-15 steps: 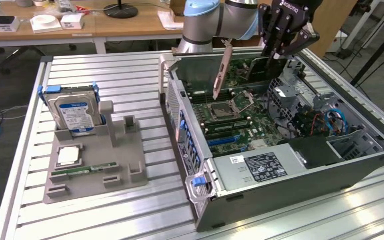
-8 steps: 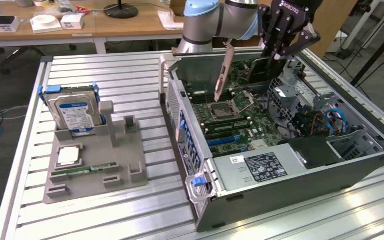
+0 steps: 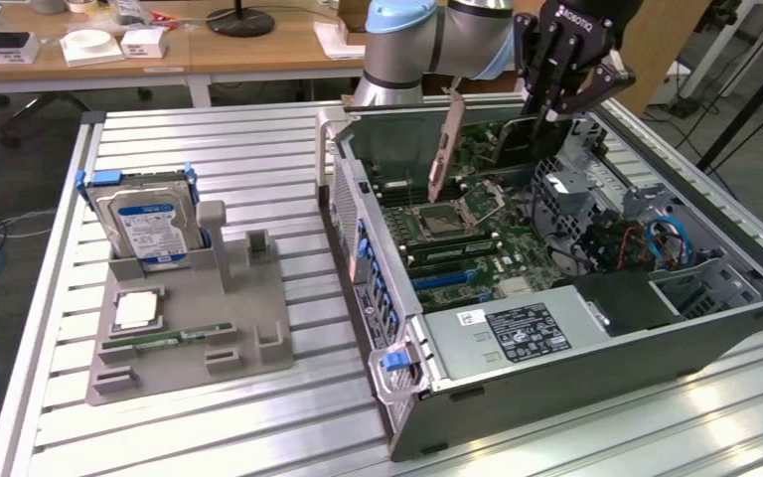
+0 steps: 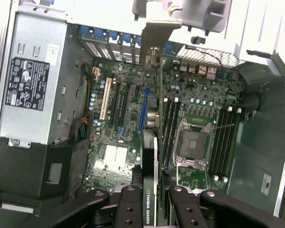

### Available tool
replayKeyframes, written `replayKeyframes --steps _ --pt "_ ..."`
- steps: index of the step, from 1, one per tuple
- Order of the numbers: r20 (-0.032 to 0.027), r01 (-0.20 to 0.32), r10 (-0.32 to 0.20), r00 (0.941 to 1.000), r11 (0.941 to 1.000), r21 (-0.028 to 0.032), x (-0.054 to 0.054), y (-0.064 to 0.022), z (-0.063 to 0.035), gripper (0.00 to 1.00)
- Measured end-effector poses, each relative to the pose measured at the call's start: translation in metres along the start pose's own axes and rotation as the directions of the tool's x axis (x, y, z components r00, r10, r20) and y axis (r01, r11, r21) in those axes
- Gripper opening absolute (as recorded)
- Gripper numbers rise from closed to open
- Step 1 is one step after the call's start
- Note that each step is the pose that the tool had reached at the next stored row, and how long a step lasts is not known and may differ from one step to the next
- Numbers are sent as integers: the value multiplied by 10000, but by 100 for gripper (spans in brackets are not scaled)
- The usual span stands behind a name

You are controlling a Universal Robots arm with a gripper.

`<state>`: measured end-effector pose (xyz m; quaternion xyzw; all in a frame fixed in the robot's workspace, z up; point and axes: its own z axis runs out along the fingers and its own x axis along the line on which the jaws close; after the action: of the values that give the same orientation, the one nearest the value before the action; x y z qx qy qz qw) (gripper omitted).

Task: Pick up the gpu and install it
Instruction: 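Insert the gpu into the slot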

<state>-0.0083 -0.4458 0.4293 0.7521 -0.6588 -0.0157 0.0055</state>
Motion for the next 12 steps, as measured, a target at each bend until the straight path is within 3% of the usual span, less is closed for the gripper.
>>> replayKeyframes --steps 5,12 --pt "24 -768 768 9970 9970 14 0 0 7 26" --pt "56 -1776 1775 9841 9841 26 0 0 12 26"
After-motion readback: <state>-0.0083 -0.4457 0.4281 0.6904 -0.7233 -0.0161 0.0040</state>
